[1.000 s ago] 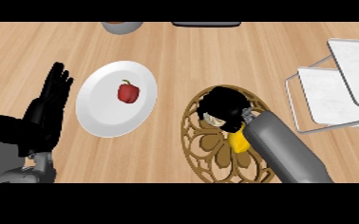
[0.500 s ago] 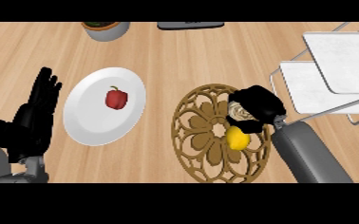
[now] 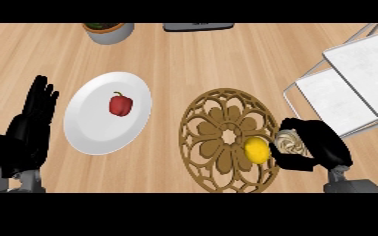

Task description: Pick the cupcake from the placemat and place it in the tiered shelf

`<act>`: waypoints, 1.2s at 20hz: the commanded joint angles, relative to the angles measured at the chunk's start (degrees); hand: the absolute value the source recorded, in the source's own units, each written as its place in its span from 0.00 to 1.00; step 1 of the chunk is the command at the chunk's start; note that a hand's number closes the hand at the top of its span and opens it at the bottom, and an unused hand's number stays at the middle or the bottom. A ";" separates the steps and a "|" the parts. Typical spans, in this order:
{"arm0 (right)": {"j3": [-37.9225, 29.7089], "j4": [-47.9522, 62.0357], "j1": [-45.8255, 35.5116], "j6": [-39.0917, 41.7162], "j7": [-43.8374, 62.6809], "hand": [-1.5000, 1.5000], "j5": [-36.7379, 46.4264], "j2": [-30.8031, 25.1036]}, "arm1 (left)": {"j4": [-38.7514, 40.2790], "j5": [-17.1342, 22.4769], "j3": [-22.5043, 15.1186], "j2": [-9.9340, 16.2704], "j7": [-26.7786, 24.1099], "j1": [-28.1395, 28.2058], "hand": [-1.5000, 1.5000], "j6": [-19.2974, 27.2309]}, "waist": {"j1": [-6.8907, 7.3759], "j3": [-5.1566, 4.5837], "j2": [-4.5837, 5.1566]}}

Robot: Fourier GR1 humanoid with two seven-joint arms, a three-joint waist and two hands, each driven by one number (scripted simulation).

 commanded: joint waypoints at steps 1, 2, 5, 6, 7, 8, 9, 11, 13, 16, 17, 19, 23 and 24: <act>-4.59 -15.00 11.29 2.30 4.95 1.00 -5.43 0.37 | -0.76 -0.24 -0.98 -0.42 -0.03 0.43 0.50 -0.54 | 0.24 0.43 0.67; -5.11 -19.98 13.91 1.81 4.35 1.00 -6.59 0.31 | -0.34 -0.08 -0.20 -0.35 -1.07 1.50 0.50 -0.48 | -0.42 0.37 0.44; -8.49 -28.85 13.85 2.83 9.14 1.00 -14.33 7.35 | -2.43 -0.71 -0.89 0.12 1.89 0.25 0.50 0.13 | -0.07 0.47 0.45; -11.14 -32.56 15.11 3.13 8.88 1.00 -17.03 6.80 | -1.01 -0.82 -0.73 -0.62 1.53 -0.02 0.50 0.76 | -0.75 0.45 0.51; -11.73 -36.73 15.37 3.43 11.87 1.00 -17.45 7.83 | -0.65 -1.50 -1.58 -1.02 -0.32 -0.46 0.50 0.38 | 0.26 0.42 0.82; -14.11 -41.09 17.07 5.27 13.70 1.00 -19.76 7.20 | -2.02 -0.99 -0.69 -0.05 0.83 0.73 0.50 0.14 | 0.03 0.40 0.50; -17.13 -43.67 16.00 5.92 16.65 1.00 -21.82 7.45 | -0.89 -0.14 -0.42 -0.09 -0.49 0.75 0.50 -0.98 | 0.86 0.39 0.86; -20.99 -50.61 18.81 6.14 19.79 1.00 -23.63 7.45 | 0.59 -0.09 -0.20 -0.59 -0.73 -0.39 0.50 -0.81 | 1.23 0.44 1.16; -26.23 -56.65 18.09 9.44 25.34 1.00 -27.91 5.95 | -1.26 -1.67 -2.51 -1.73 0.56 -1.29 0.50 0.22 | 1.85 0.48 1.15; -34.59 -59.76 16.89 12.69 29.95 1.00 -33.21 2.30 | -1.21 -0.96 -1.83 -0.64 2.85 -3.80 0.50 -1.02 | 3.24 0.56 1.45; -36.56 -59.82 14.20 15.21 33.55 1.00 -36.29 0.70 | 0.53 -0.94 -1.65 -1.12 1.21 -4.42 0.50 -1.25 | 3.39 0.51 1.53; -42.23 -57.95 12.01 16.44 34.17 1.00 -40.23 -1.75 | -0.21 -1.62 -2.19 -1.81 2.41 -3.95 0.50 -0.45 | 3.52 0.55 1.45; -48.73 -53.77 7.95 17.68 35.71 1.00 -45.63 -4.86 | 3.09 -0.56 -0.56 -1.31 -0.31 -4.21 0.50 -3.46 | 4.04 0.58 1.58; -45.83 -46.85 2.39 14.57 35.74 1.00 -41.71 -6.09 | -0.15 -2.17 -2.66 -2.63 0.16 -2.38 0.50 -2.68 | 4.95 0.60 1.73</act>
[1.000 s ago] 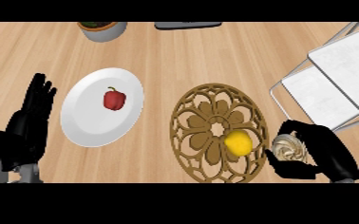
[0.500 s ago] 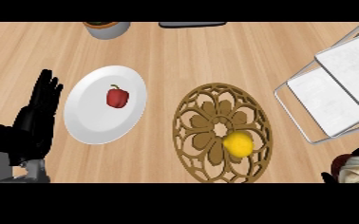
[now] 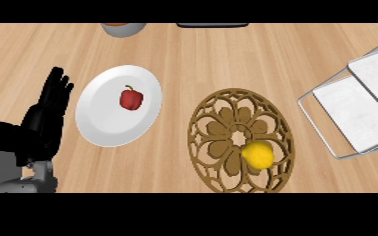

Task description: Pick the cupcake from the placemat and place it in the tiered shelf

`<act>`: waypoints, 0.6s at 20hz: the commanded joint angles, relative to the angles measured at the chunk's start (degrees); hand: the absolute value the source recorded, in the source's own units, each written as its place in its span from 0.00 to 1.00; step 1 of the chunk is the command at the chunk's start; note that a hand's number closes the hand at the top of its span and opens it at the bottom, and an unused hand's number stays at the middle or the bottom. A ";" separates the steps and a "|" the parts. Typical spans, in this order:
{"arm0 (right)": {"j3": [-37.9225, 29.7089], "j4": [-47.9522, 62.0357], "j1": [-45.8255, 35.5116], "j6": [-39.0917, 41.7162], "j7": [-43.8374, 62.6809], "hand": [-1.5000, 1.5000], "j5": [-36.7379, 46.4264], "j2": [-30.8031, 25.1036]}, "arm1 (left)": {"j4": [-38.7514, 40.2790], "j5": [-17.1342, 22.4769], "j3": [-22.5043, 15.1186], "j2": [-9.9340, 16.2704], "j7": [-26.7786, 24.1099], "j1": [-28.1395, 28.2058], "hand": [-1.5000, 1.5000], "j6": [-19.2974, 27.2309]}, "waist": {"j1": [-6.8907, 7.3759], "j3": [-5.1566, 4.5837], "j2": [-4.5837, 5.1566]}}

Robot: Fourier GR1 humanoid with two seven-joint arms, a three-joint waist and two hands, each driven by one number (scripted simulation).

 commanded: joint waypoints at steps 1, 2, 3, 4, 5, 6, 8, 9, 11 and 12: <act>-2.37 5.53 -8.21 -0.96 3.89 1.00 -1.55 -4.72 | -0.75 -2.56 -1.11 -0.89 3.55 -3.21 0.50 1.45 | 1.03 0.05 0.24; -1.22 4.07 -6.60 -1.68 2.85 1.00 -0.41 -2.23 | -2.40 -1.79 -0.50 -1.02 3.15 -1.94 0.50 0.18 | 0.98 0.06 0.20; -4.38 4.67 -7.21 -0.66 3.17 1.00 -3.26 -4.10 | 0.00 -0.39 1.27 -0.56 -0.14 -1.20 0.50 -1.75 | 0.87 0.05 0.19; -3.92 11.00 -10.02 -1.61 0.91 1.00 -2.12 -6.45 | 2.15 0.33 1.25 -1.12 -3.60 0.99 0.50 -2.89 | 1.12 0.04 0.26; -4.08 8.86 -10.48 -0.87 3.72 1.00 -3.88 -6.31 | 2.24 -1.72 0.57 -1.99 -2.47 -0.23 0.50 -1.47 | 0.95 0.05 0.22; -5.61 11.23 -9.67 -1.62 0.42 1.00 -3.97 -6.07 | 2.11 -0.79 1.81 -0.65 -3.54 0.02 0.50 -3.31 | 0.93 0.06 0.21; -2.26 13.63 -9.36 -5.72 -3.14 1.00 1.40 -2.95 | 2.22 -3.08 -0.37 -2.99 1.11 -3.70 0.50 -0.24 | 0.91 0.08 0.26; 0.27 20.22 -10.34 -9.46 -8.79 1.00 6.60 -2.26 | -0.87 -0.87 1.43 -0.45 2.70 -3.13 0.50 -2.21 | 1.52 0.12 0.37; 0.14 22.67 -12.17 -9.91 -9.86 1.00 6.54 -4.85 | -0.02 -3.77 -0.70 -3.57 1.20 -1.58 0.50 -0.18 | 1.19 0.08 0.26; -0.29 28.26 -13.08 -12.98 -14.03 1.00 7.43 -4.04 | -0.28 -3.36 -1.00 -3.57 0.72 -0.83 0.50 -0.65 | 1.45 0.11 0.33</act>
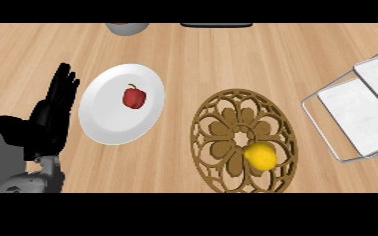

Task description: Pick the cupcake from the placemat and place it in the tiered shelf

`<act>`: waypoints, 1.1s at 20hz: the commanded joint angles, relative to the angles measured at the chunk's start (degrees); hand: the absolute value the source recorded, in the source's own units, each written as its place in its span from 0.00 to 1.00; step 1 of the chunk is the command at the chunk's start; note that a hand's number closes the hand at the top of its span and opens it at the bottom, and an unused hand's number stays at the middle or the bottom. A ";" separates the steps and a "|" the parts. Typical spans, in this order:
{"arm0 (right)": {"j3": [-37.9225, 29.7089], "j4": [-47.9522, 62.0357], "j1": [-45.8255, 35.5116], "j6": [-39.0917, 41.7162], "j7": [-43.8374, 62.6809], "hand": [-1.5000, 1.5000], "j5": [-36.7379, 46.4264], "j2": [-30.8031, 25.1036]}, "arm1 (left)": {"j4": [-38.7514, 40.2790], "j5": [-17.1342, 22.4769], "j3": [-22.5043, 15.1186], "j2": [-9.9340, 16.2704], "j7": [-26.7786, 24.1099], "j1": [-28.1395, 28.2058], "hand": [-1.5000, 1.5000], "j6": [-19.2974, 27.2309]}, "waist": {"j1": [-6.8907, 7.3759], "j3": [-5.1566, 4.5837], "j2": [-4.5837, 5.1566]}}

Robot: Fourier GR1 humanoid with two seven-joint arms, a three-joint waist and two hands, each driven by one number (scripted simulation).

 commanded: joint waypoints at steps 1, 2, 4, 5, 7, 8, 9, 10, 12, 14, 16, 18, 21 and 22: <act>2.59 8.53 -3.61 -6.47 -5.56 1.00 4.22 0.94 | 0.77 -0.17 0.11 -1.11 -2.57 1.93 0.50 -1.08 | 0.20 0.10 0.09; 7.08 9.46 -7.86 -8.11 -1.33 1.00 8.63 0.61 | -1.79 1.20 1.46 0.92 1.64 0.06 0.50 -1.80 | 0.77 0.10 0.16; 4.94 9.30 -6.31 -8.35 -4.35 1.00 6.15 0.73 | 1.89 -1.88 -0.40 -2.09 -0.93 -1.26 0.50 0.47 | 0.01 0.09 0.07; 2.08 16.04 -7.97 -7.80 -7.20 1.00 4.61 -2.44 | 1.37 -2.86 -1.74 -3.04 0.64 -2.21 0.50 1.77 | 0.13 0.11 0.14; 1.31 19.20 -7.47 -10.43 -11.38 1.00 4.86 -1.26 | -3.50 0.31 0.83 -0.09 1.20 1.35 0.50 -1.26 | 0.75 0.15 0.10; 4.27 18.22 -8.03 -10.96 -10.68 1.00 6.98 -0.35 | 0.66 -0.98 0.52 -0.67 1.72 -1.85 0.50 -0.34 | 0.41 0.13 0.20; 4.44 16.83 -8.06 -11.07 -9.55 1.00 6.76 0.49 | 0.48 -0.75 0.56 -0.81 -0.70 0.77 0.50 -1.06 | 0.45 0.10 0.14; 4.53 19.67 -9.91 -11.61 -10.52 1.00 6.93 -0.47 | 1.34 -0.55 0.37 -1.50 -0.90 -0.92 0.50 -0.89 | 0.56 0.11 0.24; 5.42 19.51 -9.07 -10.31 -10.93 1.00 8.50 -2.17 | 0.14 -1.68 -0.66 -1.72 -0.21 -0.06 0.50 -0.46 | 0.51 0.11 0.18; 5.96 21.53 -10.92 -13.15 -10.48 1.00 9.27 0.13 | -1.36 -1.97 -1.30 -2.07 -0.59 0.92 0.50 -0.35 | 1.16 0.12 0.26; 0.96 24.90 -12.18 -15.62 -9.95 1.00 5.79 1.68 | -0.08 -0.47 0.21 -1.54 -1.22 0.95 0.50 -1.18 | 1.35 0.17 0.40; 1.95 27.16 -13.30 -14.13 -10.12 0.00 5.49 1.00 | -1.21 0.19 0.57 -0.62 1.72 -1.09 0.50 -1.65 | 1.72 0.19 0.49; 1.80 29.42 -11.98 -12.25 -12.93 0.00 3.72 1.04 | -1.71 -1.56 -1.13 -1.35 1.02 -0.13 0.50 -1.02 | 1.70 0.27 0.56; 2.13 29.29 -12.65 -11.59 -12.52 0.00 3.59 0.51 | -0.79 -0.02 0.44 -0.54 0.61 -0.09 0.50 -2.08 | 1.42 0.16 0.49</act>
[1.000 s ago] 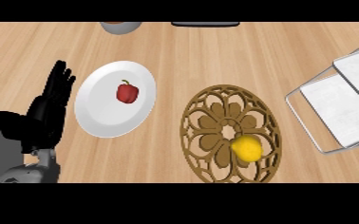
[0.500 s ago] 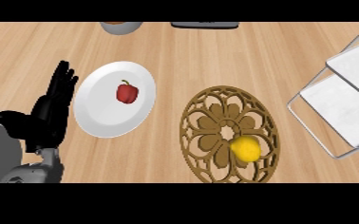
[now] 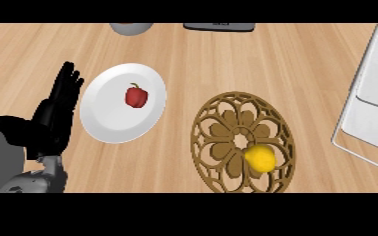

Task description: Pick the cupcake from the placemat and place it in the tiered shelf

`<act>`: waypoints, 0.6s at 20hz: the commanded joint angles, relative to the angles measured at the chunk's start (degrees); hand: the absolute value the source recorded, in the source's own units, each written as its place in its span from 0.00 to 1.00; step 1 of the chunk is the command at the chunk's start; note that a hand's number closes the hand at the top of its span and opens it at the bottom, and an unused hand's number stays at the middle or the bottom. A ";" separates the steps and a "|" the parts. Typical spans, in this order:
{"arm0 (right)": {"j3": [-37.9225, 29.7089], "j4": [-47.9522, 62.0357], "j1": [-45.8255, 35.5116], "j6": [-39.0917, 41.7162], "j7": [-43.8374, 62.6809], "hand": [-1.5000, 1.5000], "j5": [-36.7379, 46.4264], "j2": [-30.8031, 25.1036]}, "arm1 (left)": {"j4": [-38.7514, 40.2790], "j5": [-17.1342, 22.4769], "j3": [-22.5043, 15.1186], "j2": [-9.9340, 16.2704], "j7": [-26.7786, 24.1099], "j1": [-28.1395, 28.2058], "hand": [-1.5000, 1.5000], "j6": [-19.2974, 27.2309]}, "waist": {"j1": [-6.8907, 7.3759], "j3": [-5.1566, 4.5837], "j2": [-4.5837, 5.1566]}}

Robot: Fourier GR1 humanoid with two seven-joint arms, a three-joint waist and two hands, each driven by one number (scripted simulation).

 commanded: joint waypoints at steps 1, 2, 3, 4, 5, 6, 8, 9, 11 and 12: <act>0.78 9.19 -0.42 -0.15 0.06 0.00 -0.89 2.82 | 1.25 0.17 0.86 0.17 -1.82 0.25 0.50 -0.29 | 0.40 2.49 1.87; -0.18 10.67 -0.53 1.51 -1.63 0.00 -3.50 2.31 | 0.00 -0.56 -0.24 -0.70 -0.22 -0.44 0.50 0.72 | 0.00 2.57 1.66; -0.42 11.74 -2.42 3.16 -0.95 0.00 -4.74 0.51 | 0.65 -0.89 -0.50 -1.19 -0.27 -0.50 0.50 1.05 | -0.32 2.50 1.53; -0.69 13.69 -2.30 2.35 -2.42 0.00 -4.64 0.47 | 0.44 -0.05 0.78 0.27 -2.16 1.49 0.50 -0.61 | -0.29 2.47 1.45; -0.32 16.44 -4.67 1.82 -2.29 0.00 -4.60 -0.17 | 0.69 0.32 1.10 0.41 -2.45 1.98 0.50 -1.13 | -0.22 2.46 1.46; -1.43 16.80 -6.04 3.12 -3.23 0.00 -7.21 -1.90 | 3.16 -0.73 0.74 -1.31 -3.10 0.12 0.50 0.47 | -0.90 2.45 1.38; -0.86 15.82 -8.28 3.52 -0.61 0.00 -8.50 -2.90 | 0.58 1.19 3.02 1.03 -1.06 1.11 0.50 -1.68 | -0.87 2.43 1.22; -1.44 18.24 -6.92 1.46 -6.24 0.00 -9.47 -0.80 | -0.02 -0.70 1.55 0.36 3.61 -2.29 0.50 0.52 | -0.97 2.47 1.27; -3.99 15.97 -7.41 1.73 -4.61 0.00 -12.64 -1.52 | -2.02 -1.27 0.24 -1.00 1.12 2.21 0.50 0.39 | -1.07 2.45 1.16; -3.88 13.42 -7.00 1.41 -2.35 0.00 -13.52 -0.06 | 2.53 -0.47 3.31 0.40 0.77 -2.69 0.50 0.33 | -1.50 2.43 1.19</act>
